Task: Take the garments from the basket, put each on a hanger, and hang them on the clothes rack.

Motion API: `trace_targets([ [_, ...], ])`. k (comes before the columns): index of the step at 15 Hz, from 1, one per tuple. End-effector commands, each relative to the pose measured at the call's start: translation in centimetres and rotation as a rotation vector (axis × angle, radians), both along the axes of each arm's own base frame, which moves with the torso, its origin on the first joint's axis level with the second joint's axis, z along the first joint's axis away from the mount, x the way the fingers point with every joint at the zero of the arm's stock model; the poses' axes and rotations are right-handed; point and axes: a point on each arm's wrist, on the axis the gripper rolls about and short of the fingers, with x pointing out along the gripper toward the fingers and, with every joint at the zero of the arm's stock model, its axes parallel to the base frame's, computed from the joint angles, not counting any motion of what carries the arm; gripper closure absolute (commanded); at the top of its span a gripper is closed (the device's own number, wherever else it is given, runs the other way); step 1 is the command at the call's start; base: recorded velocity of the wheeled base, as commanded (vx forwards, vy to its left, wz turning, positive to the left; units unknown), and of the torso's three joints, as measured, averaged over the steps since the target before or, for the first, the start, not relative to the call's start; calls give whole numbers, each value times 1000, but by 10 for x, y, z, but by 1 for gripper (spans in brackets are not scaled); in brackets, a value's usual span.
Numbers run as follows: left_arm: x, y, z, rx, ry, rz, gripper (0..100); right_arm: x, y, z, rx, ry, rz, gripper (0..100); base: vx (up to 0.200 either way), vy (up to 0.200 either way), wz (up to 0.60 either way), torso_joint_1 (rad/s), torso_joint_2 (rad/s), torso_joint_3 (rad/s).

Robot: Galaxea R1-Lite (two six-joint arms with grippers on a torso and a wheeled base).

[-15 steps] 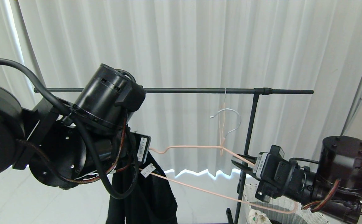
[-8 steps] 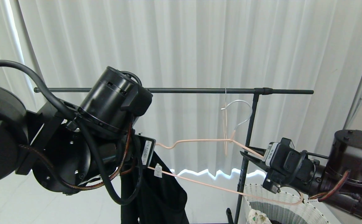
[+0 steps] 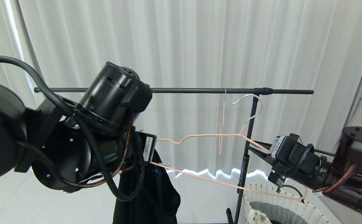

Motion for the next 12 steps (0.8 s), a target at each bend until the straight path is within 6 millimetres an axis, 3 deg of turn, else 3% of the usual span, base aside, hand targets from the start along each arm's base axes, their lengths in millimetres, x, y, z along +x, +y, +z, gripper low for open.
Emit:
trace_targets([
  [1, -2, -3, 1, -3, -3, -15, 100, 1, 1, -1, -4, -1, -24, 100, 0, 0, 0, 0, 0, 0],
  [7, 5, -20, -9, 33, 2, -8, 100, 4, 7, -1, -29, -21, -14, 100, 0, 0, 0, 0, 0, 0],
  [12, 23, -37, -24, 77, -13, 72, 100, -10, 23, 4, -23, -45, 18, 100, 0, 0, 0, 0, 0, 0],
])
